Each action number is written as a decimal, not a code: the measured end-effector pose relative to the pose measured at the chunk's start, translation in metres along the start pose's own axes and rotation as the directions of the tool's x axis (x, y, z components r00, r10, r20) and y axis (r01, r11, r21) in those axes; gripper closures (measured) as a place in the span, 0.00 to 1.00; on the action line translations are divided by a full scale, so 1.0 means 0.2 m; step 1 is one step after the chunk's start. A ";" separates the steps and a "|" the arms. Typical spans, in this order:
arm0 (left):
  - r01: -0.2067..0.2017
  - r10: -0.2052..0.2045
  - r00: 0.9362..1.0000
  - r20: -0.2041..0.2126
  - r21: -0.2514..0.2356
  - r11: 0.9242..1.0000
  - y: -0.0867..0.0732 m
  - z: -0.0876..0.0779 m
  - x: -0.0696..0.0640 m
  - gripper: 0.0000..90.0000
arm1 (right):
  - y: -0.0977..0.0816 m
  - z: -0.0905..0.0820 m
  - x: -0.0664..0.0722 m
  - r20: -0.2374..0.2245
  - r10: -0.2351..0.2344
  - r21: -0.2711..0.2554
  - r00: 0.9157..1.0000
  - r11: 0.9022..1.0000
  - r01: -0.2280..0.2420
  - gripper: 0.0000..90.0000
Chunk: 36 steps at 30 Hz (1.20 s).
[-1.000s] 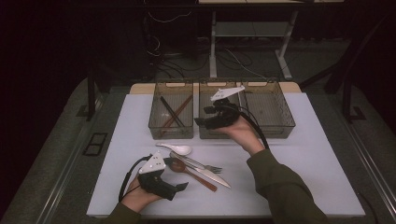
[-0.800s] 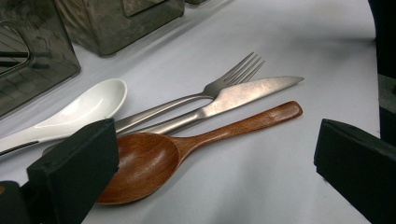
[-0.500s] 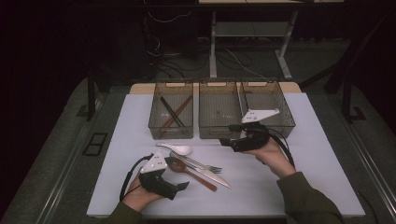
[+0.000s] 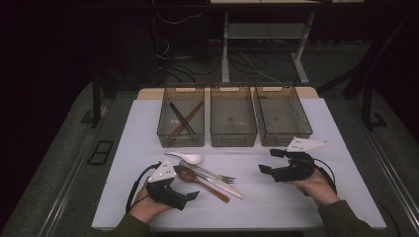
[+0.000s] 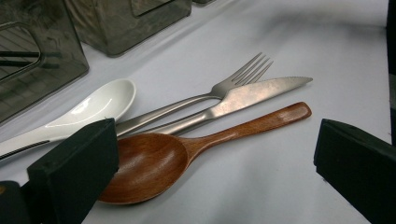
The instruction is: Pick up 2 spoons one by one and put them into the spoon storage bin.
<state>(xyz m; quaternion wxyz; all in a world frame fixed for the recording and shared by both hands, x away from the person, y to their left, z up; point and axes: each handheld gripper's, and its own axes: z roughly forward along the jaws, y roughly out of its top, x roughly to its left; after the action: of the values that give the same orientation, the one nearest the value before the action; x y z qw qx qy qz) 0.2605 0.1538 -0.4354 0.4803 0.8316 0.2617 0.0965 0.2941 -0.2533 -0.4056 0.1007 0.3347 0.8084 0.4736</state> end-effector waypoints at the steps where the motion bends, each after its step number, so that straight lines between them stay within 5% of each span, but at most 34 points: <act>1: 0.000 0.000 1.000 -0.001 0.001 1.000 0.00 0.00 0.00 0.00 | -0.02 -0.01 0.00 0.008 0.005 -0.001 1.000 1.000 -0.005 0.25; 11: 0.005 -0.004 0.999 -0.032 0.010 1.000 0.01 -0.02 -0.01 0.04 | -0.22 -0.11 -0.02 0.077 0.022 0.011 0.997 1.000 -0.023 0.21; 15: -0.006 0.008 0.997 -0.072 0.025 1.000 0.04 -0.03 0.00 0.18 | -0.27 -0.15 -0.01 0.096 0.020 0.028 0.995 0.999 -0.023 0.21; 21: -0.005 0.012 0.994 -0.113 0.056 0.998 0.09 -0.01 0.05 0.53 | -0.32 -0.16 0.00 0.103 0.010 0.049 0.995 0.999 -0.015 0.21; 28: -0.002 0.014 0.996 -0.093 0.128 0.992 0.14 0.07 0.14 0.92 | -0.32 -0.14 0.00 0.099 0.011 0.061 0.995 0.998 -0.017 0.21; 36: -0.024 0.036 0.998 -0.058 0.207 0.978 0.16 0.18 0.18 0.98 | -0.33 -0.15 -0.02 0.115 0.024 0.051 0.993 0.998 -0.030 0.21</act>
<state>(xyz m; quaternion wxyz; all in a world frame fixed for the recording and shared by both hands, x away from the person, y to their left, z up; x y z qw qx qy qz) 0.3161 0.1325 -0.4308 0.3817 0.8774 0.2724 0.1015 0.2525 -0.2987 -0.4448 0.1316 0.3749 0.8087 0.4337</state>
